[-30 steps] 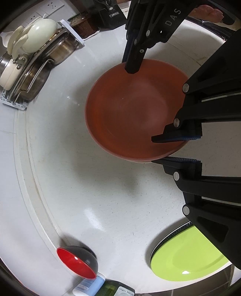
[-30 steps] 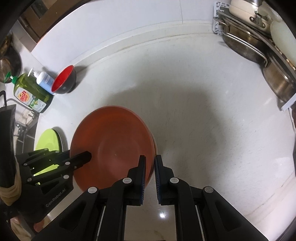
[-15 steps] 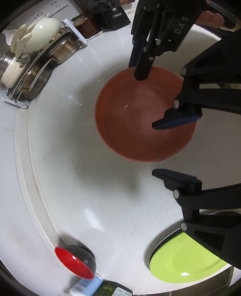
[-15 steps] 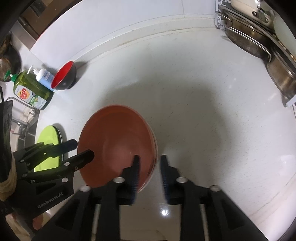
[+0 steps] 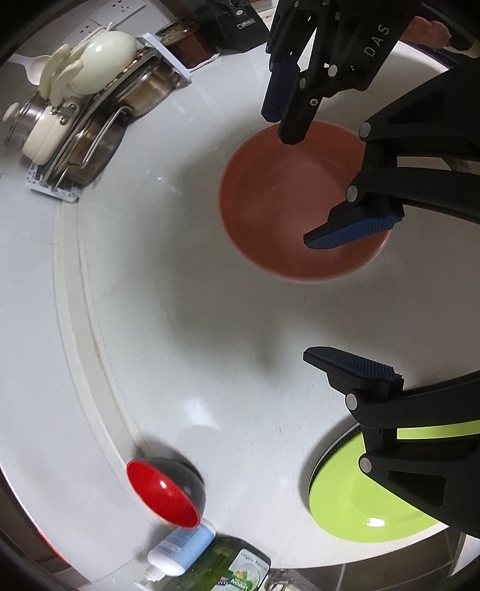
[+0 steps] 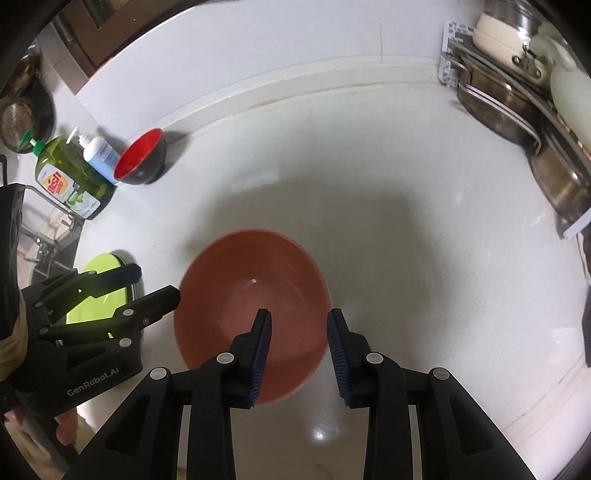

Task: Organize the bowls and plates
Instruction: 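Move both tools to the red-and-black bowl beside the soap bottles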

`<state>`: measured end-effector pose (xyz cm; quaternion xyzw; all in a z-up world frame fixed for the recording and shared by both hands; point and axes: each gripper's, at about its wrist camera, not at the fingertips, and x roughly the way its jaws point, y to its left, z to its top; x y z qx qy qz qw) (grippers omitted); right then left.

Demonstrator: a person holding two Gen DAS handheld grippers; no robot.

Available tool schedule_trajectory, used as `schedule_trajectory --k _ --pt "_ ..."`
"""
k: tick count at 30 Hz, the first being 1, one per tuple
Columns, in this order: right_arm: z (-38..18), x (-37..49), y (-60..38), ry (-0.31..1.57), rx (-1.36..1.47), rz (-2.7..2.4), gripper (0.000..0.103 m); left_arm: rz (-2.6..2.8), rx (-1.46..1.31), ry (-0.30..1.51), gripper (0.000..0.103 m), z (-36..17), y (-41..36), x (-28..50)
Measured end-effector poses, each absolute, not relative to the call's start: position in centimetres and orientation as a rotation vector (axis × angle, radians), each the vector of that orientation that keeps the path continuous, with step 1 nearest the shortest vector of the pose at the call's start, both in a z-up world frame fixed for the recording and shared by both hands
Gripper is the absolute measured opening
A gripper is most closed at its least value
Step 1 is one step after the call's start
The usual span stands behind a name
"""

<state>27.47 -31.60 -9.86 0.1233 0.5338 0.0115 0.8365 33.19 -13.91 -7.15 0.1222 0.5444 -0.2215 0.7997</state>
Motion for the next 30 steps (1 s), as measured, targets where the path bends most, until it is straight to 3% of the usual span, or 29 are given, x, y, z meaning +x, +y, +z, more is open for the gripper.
schedule_trajectory --k 17,30 --pt "-6.2 31.4 -26.0 1.011 0.216 0.12 0.038 -0.364 0.186 1.043 0.067 -2.7 -6.9 36.1" --pt "-5.1 37.2 -20.8 0.985 0.115 0.209 0.038 -0.213 0.175 0.978 0.068 -0.9 0.4 40.0"
